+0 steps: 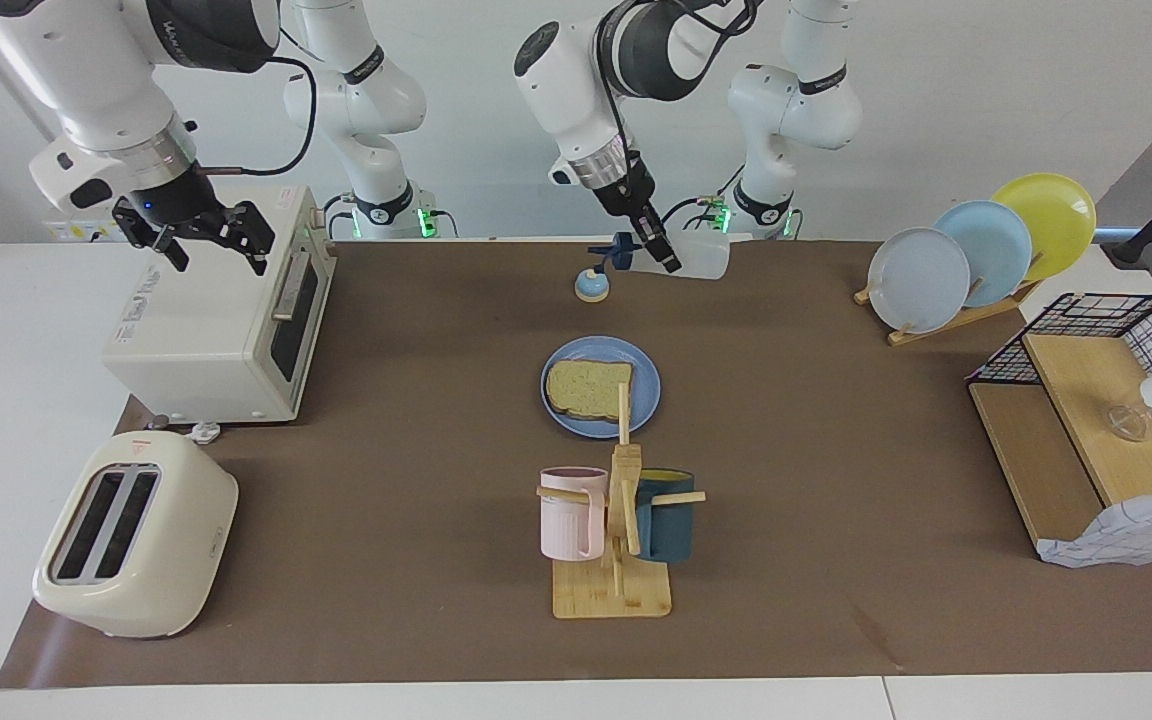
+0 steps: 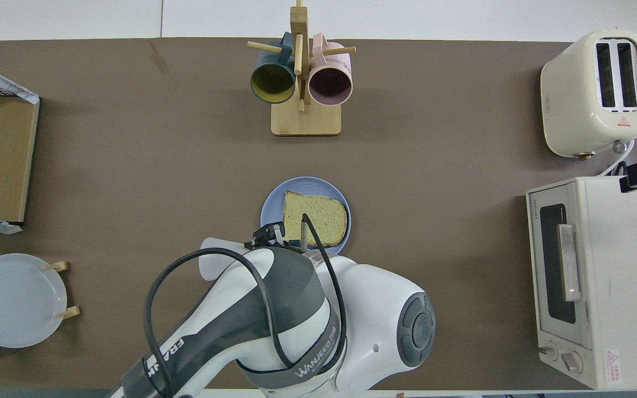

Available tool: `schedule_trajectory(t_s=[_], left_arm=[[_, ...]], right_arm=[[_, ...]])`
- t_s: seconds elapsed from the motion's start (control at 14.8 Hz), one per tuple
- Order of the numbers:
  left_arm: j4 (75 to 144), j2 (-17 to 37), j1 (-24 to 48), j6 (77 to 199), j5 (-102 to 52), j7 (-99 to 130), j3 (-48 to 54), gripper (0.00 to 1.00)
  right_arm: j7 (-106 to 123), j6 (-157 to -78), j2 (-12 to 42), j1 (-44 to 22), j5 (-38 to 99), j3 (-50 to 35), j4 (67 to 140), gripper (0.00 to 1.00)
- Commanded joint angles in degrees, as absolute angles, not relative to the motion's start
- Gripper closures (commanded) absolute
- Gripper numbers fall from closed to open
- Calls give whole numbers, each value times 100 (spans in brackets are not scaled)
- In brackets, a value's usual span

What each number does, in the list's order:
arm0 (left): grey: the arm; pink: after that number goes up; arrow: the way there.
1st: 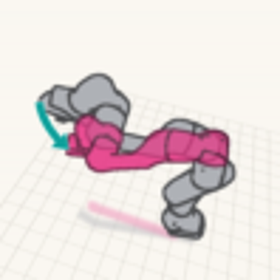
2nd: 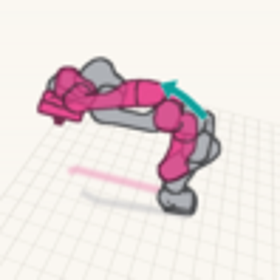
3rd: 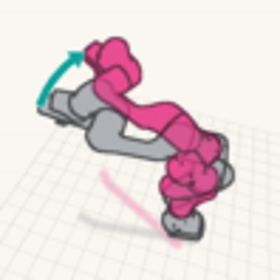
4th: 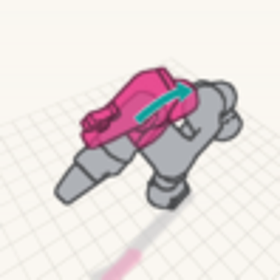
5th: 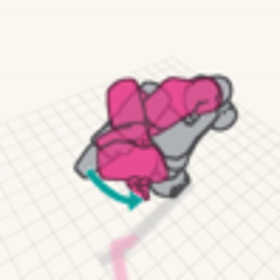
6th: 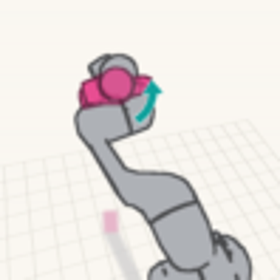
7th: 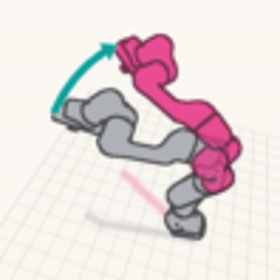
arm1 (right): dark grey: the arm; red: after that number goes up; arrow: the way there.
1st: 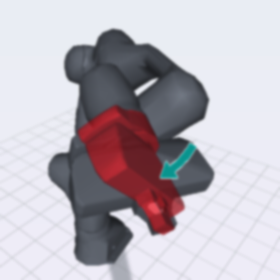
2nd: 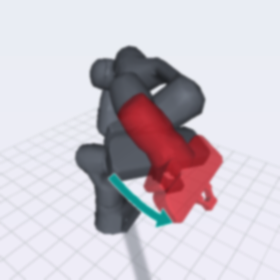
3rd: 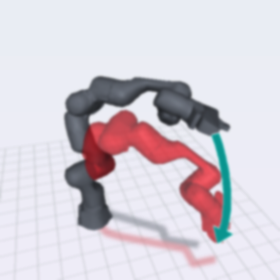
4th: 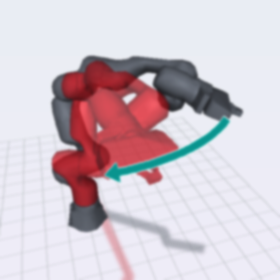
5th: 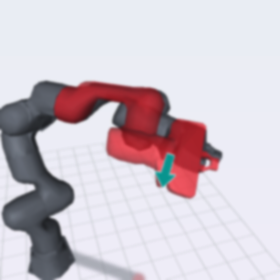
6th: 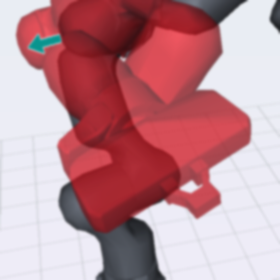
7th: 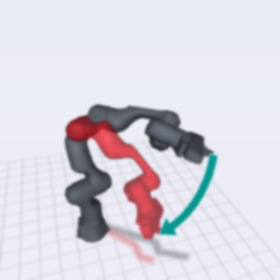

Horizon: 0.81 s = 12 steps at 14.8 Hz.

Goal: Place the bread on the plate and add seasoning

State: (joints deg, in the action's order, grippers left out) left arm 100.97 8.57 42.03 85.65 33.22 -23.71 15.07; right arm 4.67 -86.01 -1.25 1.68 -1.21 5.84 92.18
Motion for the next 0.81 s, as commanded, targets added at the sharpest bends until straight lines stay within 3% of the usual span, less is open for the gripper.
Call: schedule_trajectory(t_s=[0.0, 0.2, 0.74], left_arm=[[9862, 1308, 4385, 8350, 3751, -2119, 1459, 97], [9529, 1888, 4517, 8139, 4208, -1916, 1450, 97], [9518, 2268, 4509, 8130, 4816, -1881, 1415, 98]], right_arm=[[168, -8753, -158, 123, -26, 493, 9264, 0], [290, -8754, -167, 123, -26, 510, 9264, 0], [255, -8684, -220, 220, -18, 545, 9290, 0]])
